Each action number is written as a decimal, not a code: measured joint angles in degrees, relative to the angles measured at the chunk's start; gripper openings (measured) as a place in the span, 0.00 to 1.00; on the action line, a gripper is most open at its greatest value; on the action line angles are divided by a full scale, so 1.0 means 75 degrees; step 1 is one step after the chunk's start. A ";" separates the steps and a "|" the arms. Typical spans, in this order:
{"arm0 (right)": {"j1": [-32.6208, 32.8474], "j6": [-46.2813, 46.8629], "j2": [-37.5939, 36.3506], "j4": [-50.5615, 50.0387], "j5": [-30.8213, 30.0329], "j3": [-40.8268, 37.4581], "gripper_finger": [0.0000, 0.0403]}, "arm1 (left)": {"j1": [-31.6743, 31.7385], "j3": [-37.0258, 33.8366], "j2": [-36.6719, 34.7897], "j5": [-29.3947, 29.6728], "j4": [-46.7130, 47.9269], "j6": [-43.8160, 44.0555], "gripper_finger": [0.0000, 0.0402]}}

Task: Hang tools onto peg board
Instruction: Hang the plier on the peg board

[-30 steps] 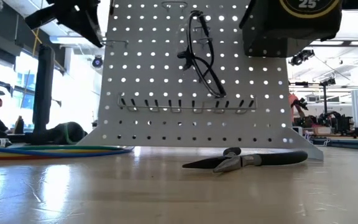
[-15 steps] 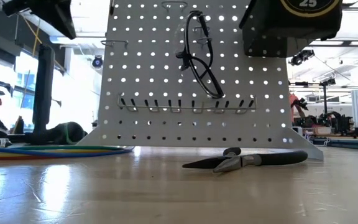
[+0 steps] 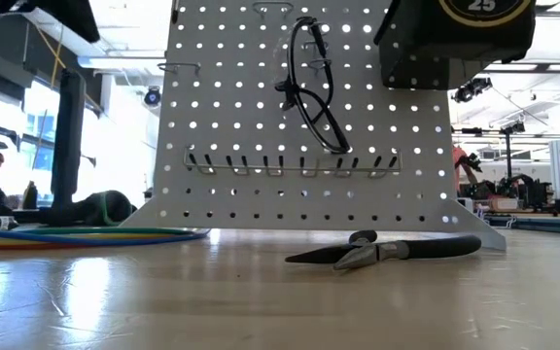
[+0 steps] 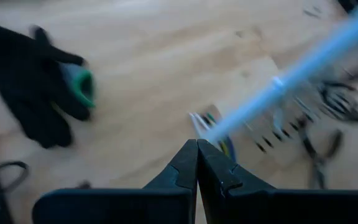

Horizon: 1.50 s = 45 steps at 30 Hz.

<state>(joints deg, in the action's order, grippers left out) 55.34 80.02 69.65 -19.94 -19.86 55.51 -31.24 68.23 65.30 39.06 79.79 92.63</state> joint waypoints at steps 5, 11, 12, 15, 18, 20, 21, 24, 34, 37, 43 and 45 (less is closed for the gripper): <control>0.0383 0.0331 0.0000 -0.0303 -0.0792 0.0000 0.00 | -0.0515 0.0000 0.0005 -0.0209 -0.0716 -0.0109 0.00; 0.0390 0.0177 0.0006 -0.0422 -0.1335 0.0000 0.00 | -0.0991 0.0000 0.0005 -0.0290 -0.1169 -0.0110 0.00; 0.0379 0.0142 0.0006 -0.0484 -0.1337 0.0000 0.00 | -0.1041 0.0000 0.0005 -0.0346 -0.1234 -0.0115 0.00; 0.0378 0.0133 0.0009 -0.0666 -0.1337 0.0000 0.00 | -0.1195 0.0000 0.0005 -0.0381 -0.1280 -0.0106 0.00; 0.0378 0.0148 0.0009 -0.0855 -0.1337 0.0000 0.00 | -0.1324 0.0000 0.0005 -0.0384 -0.1303 -0.0105 0.00; 0.0378 0.0152 0.0012 -0.0953 -0.1337 0.0000 0.00 | -0.1363 0.0000 0.0005 -0.0383 -0.1308 -0.0103 0.00; 0.0378 0.0153 0.0012 -0.0978 -0.1337 0.0000 0.00 | -0.1364 0.0000 0.0005 -0.0384 -0.1308 -0.0103 0.00; 0.0378 0.0153 0.0013 -0.1060 -0.1337 0.0000 0.00 | -0.1361 0.0000 0.0005 -0.0370 -0.1308 -0.0109 0.00; 0.0378 0.0379 0.0015 -0.1314 -0.1332 0.0000 0.00 | -0.1359 0.0000 0.0005 -0.0331 -0.1230 -0.0196 0.00; 0.0378 0.0735 0.0015 -0.1543 -0.1330 0.0000 0.00 | -0.1359 0.0000 0.0005 -0.0321 -0.1225 -0.0235 0.00; 0.0377 0.1135 0.0015 -0.1691 -0.1331 0.0000 0.00 | -0.1359 0.0000 0.0005 -0.0317 -0.1221 -0.0304 0.00; 0.0378 0.1134 0.0015 -0.1691 -0.1331 0.0000 0.00 | -0.1359 0.0000 0.0005 -0.0317 -0.1221 -0.0307 0.00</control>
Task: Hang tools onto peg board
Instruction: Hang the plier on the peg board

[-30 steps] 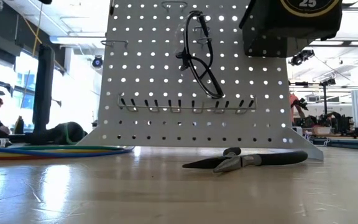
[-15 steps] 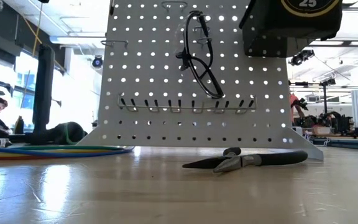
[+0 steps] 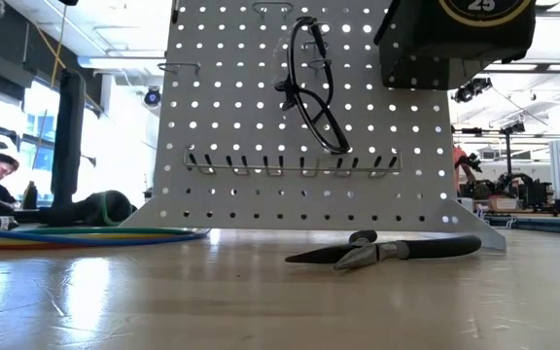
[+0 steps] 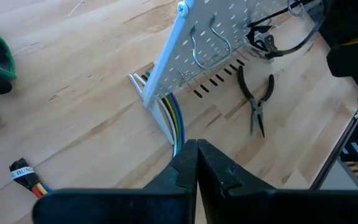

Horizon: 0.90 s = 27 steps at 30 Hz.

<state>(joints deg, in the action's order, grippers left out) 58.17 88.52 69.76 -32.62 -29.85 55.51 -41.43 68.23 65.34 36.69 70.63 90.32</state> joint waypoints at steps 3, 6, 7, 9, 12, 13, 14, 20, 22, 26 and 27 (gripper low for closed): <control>0.0000 0.0065 0.0001 0.0000 0.0153 0.0000 0.00 | 0.0000 0.0000 0.0000 -0.0003 -0.0001 0.0001 0.00; -0.0006 0.0392 0.0166 -0.0065 0.1149 0.0000 0.00 | 0.0000 0.0000 0.0000 -0.0003 0.0000 0.0003 0.00; 0.0001 0.0452 0.0287 -0.0130 0.1611 0.0000 0.00 | 0.0000 0.0000 0.0000 -0.0003 0.0000 -0.0003 0.00; 0.0059 0.0584 0.0556 -0.0192 0.2442 -0.0003 0.00 | 0.0003 0.0000 0.0000 -0.0002 0.0003 -0.0059 0.00; 0.0206 0.0930 0.1074 -0.0085 0.3019 -0.0003 0.00 | 0.0003 0.0000 0.0000 -0.0003 0.0009 -0.0095 0.00; 0.0265 0.1058 0.1257 -0.0011 0.3060 -0.0006 0.00 | 0.0003 0.0000 0.0000 -0.0003 0.0009 -0.0088 0.00; 0.0315 0.1190 0.1439 0.0117 0.3059 -0.0006 0.00 | 0.0003 0.0000 0.0000 -0.0003 0.0009 -0.0082 0.00; 0.0463 0.1393 0.2433 0.1588 0.3066 -0.0009 0.00 | 0.0007 0.0000 0.0001 -0.0001 0.0004 -0.0058 0.00; 0.0463 0.1361 0.2706 0.2183 0.3066 -0.0009 0.00 | 0.0015 0.0000 0.0003 -0.0003 0.0003 -0.0061 0.00; 0.0458 0.1360 0.3184 0.3214 0.3063 -0.0009 0.00 | 0.0029 0.0000 0.0000 -0.0003 0.0003 -0.0058 0.00; 0.0458 0.1357 0.3287 0.3446 0.3065 -0.0009 0.00 | 0.0029 0.0000 0.0000 -0.0003 0.0003 -0.0058 0.00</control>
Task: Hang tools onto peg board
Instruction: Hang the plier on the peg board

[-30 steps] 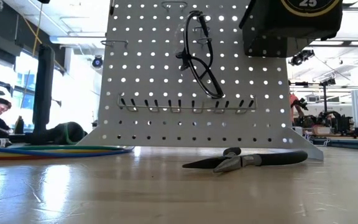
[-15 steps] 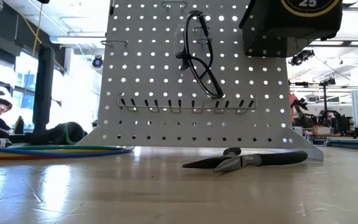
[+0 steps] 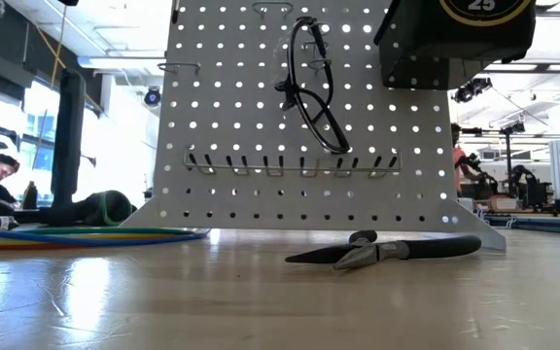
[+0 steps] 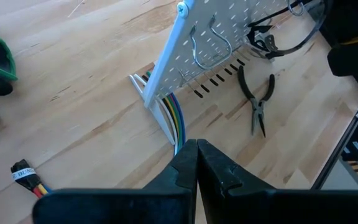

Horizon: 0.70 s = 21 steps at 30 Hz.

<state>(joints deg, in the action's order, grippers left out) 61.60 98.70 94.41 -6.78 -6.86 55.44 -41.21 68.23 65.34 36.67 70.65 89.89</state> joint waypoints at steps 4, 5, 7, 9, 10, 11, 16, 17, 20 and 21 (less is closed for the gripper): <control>0.0000 0.0043 0.0370 0.0608 -0.0002 0.0000 0.00 | 0.0000 -0.0001 0.0000 0.0000 -0.0003 0.0003 0.00; 0.0000 0.0043 0.0443 0.0720 -0.0002 0.0000 0.00 | 0.0000 0.0000 0.0000 0.0000 -0.0003 0.0003 0.00; 0.0000 0.0050 0.0545 0.0897 0.0001 0.0000 0.00 | 0.0000 0.0000 0.0000 0.0000 -0.0006 0.0006 0.00; 0.0000 0.0047 0.0572 0.0955 0.0001 0.0000 0.00 | 0.0000 -0.0001 0.0000 0.0000 -0.0006 0.0006 0.00; -0.0008 0.0047 0.0572 0.0949 -0.0002 0.0000 0.00 | 0.0000 -0.0001 0.0002 0.0000 -0.0006 0.0003 0.00; -0.0012 0.0047 0.0572 0.0949 -0.0002 0.0000 0.00 | 0.0000 -0.0003 0.0002 0.0000 -0.0006 0.0003 0.00; -0.0015 0.0044 0.0572 0.0940 -0.0002 0.0000 0.00 | 0.0000 -0.0002 0.0002 0.0009 0.0000 0.0000 0.00; -0.0015 0.0044 0.0572 0.0939 -0.0002 0.0000 0.00 | 0.0000 -0.0002 0.0002 0.0011 0.0000 0.0000 0.00; -0.0015 0.0044 0.0572 0.0923 -0.0045 0.0000 0.00 | 0.0000 -0.0001 0.0000 0.0049 0.0000 0.0000 0.00; -0.0015 0.0044 0.0572 0.0913 -0.0095 0.0000 0.00 | 0.0000 -0.0002 0.0000 0.0091 0.0003 0.0000 0.00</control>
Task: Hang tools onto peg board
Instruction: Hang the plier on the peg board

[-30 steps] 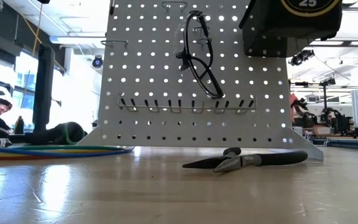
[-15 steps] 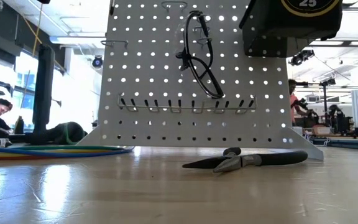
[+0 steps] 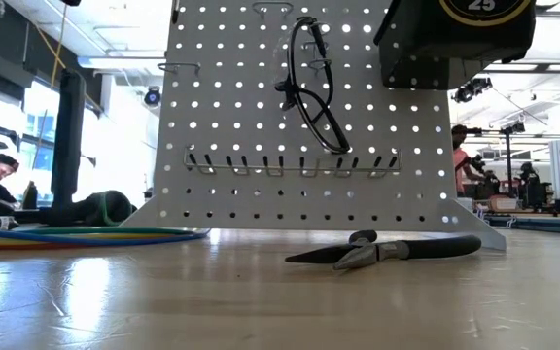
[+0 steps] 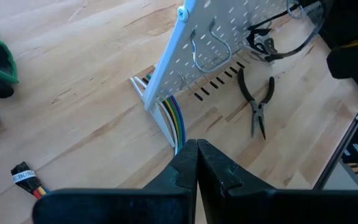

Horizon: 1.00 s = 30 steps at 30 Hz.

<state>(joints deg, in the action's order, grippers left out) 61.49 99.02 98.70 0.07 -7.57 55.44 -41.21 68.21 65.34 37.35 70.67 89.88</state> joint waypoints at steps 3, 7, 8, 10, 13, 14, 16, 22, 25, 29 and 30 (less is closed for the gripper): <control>0.0000 -0.0003 0.0000 -0.0005 -0.0147 0.0000 0.00 | 0.0000 0.0000 0.0000 0.0055 0.0000 -0.0002 0.00; 0.0000 -0.0003 0.0000 -0.0005 -0.0332 0.0000 0.00 | 0.0000 0.0001 0.0002 0.0055 0.0000 -0.0005 0.00; 0.0000 -0.0002 0.0000 -0.0008 -0.0376 0.0000 0.00 | 0.0000 0.0001 0.0002 0.0055 0.0000 -0.0005 0.00; 0.0000 0.0000 0.0000 -0.0008 -0.0440 0.0000 0.00 | 0.0000 0.0002 0.0002 0.0055 0.0000 -0.0006 0.00; 0.0000 0.0000 0.0000 -0.0017 -0.0551 0.0000 0.00 | 0.0000 0.0001 0.0000 0.0055 0.0001 -0.0008 0.00; 0.0000 0.0000 0.0000 -0.0020 -0.0589 0.0000 0.00 | 0.0000 0.0002 0.0002 0.0055 0.0000 -0.0008 0.00; 0.0000 0.0000 0.0000 -0.0031 -0.0661 0.0000 0.00 | -0.0003 0.0000 0.0000 0.0055 0.0003 -0.0014 0.00; 0.0000 0.0000 0.0000 -0.0031 -0.0929 0.0000 0.00 | -0.0003 0.0000 0.0000 0.0055 0.0006 -0.0014 0.00; 0.0000 0.0000 0.0000 -0.0037 -0.0968 0.0000 0.00 | -0.0003 0.0002 0.0001 0.0052 0.0006 -0.0014 0.00; -0.0004 0.0000 0.0000 -0.0156 -0.0971 0.0003 0.00 | -0.0003 0.0001 0.0000 0.0052 0.0010 -0.0014 0.00; -0.0006 0.0000 0.0000 -0.0165 -0.0971 0.0003 0.00 | -0.0003 0.0000 0.0000 0.0052 0.0016 -0.0016 0.00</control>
<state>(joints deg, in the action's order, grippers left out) 61.45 99.02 98.70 -1.17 -14.85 55.46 -41.23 68.20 65.34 37.74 70.79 89.76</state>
